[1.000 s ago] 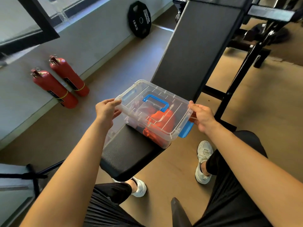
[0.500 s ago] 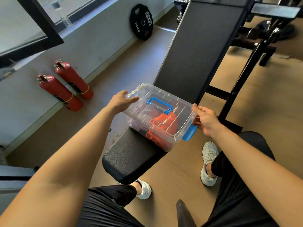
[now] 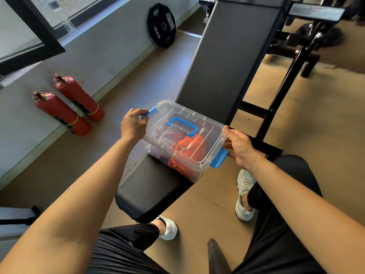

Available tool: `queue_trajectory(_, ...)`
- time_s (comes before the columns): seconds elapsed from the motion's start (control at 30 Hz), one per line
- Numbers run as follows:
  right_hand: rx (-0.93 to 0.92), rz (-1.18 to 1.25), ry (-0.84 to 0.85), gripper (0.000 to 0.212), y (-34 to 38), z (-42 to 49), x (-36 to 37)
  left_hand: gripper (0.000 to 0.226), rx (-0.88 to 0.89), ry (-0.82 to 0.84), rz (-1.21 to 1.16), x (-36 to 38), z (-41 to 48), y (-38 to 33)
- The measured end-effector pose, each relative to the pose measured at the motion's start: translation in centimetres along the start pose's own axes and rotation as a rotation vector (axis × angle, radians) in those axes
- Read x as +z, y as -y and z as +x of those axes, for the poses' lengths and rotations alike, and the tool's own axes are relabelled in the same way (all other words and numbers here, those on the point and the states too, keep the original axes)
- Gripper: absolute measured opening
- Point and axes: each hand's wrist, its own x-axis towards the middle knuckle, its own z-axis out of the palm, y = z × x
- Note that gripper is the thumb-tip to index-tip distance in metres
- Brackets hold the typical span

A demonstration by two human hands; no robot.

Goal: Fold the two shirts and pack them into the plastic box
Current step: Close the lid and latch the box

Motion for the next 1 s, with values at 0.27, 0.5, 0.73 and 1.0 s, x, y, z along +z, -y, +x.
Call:
queue_trajectory(0.27, -0.024, 0.198, -0.057, 0.066, -2.1, -7.0, 1.4, 0.033, 0.008, -0.031, -0.070, 0.9, -0.5, 0.9)
queue_trajectory(0.5, -0.309, -0.115, -0.157, 0.081, -2.9, -9.8, 3.8, 0.034, 0.014, -0.032, -0.099, 1.2, -0.4, 1.2)
queue_trajectory(0.73, -0.371, -0.252, -0.145, 0.092, -3.2, -9.7, 5.5, 0.036, -0.007, -0.028, -0.085, 1.3, -0.2, 1.5)
queue_trajectory(1.0, -0.427, -0.493, -0.142, 0.091, -2.8, -8.7, 3.7, 0.037, 0.109, -0.047, 0.148, -0.1, -0.6, 0.7)
